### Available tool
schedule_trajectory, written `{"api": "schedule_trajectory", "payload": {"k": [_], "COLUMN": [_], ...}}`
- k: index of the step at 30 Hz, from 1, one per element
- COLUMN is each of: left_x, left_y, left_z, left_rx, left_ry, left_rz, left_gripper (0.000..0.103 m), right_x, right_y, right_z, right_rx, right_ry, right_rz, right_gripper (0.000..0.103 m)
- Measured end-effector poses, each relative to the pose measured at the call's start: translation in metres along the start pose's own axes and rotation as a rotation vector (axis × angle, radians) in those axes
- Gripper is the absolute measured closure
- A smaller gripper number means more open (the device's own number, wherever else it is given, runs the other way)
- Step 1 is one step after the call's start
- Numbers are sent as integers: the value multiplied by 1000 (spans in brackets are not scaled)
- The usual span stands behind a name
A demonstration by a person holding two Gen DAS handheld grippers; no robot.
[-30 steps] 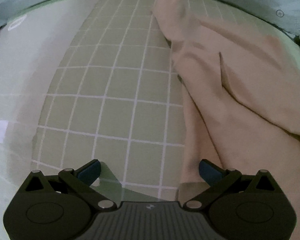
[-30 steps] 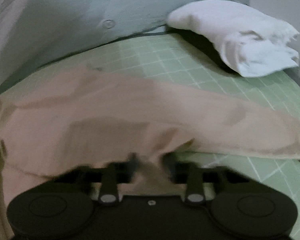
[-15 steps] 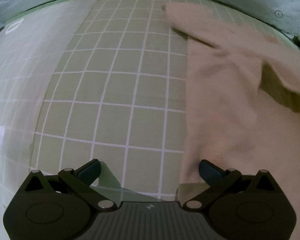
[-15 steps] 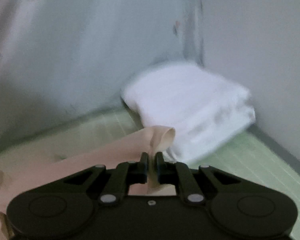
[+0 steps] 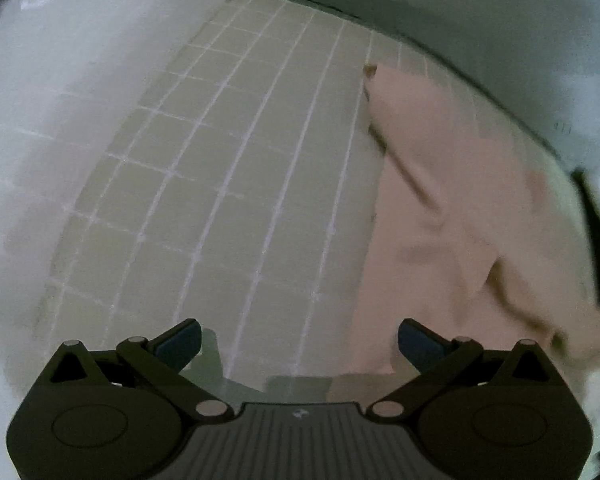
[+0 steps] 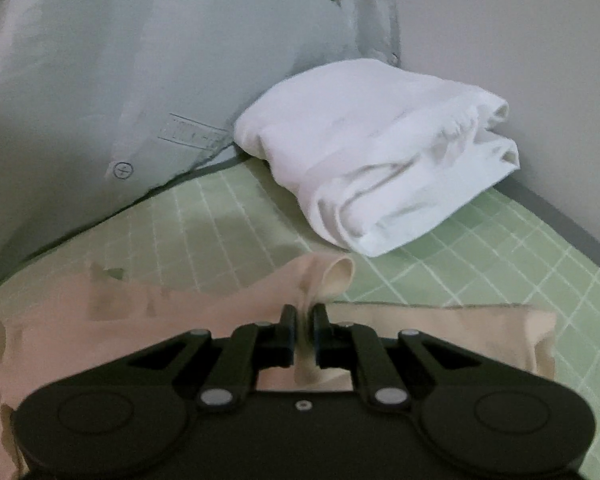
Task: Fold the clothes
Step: 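Grasp the beige sleeve cuff with the right gripper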
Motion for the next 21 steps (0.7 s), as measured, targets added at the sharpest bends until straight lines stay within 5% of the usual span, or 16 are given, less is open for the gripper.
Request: {"api": "schedule_trajectory", "payload": {"k": [6,14,17,21], "left_x": [51,117,139,151], "left_y": [23,55,63,75], "left_z": [19,54,69,76], "left_rx": [-90,-117,-111,-77], "left_ry": [41,108,119,163], "left_rz": [-32,17,28,33], "left_gripper": [4,14,32,70], "right_x": [-6,-9,-10,-10], "right_y": [5,13,14,15], "right_z": [9,22,27,30], "right_rx": [-16,-43,-53,-59], "right_ry": [-14,-39,-46,-39], "right_rz": [32,52,53,47], "right_gripper": [94,93,93,94]}}
Point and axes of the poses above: each gripper's, at about its wrist camera, not at the fingertips, and z roughly the way its jaws point, y to its right, x to its top, the point moved 5 cm from there along z, roughly the way its jaws point
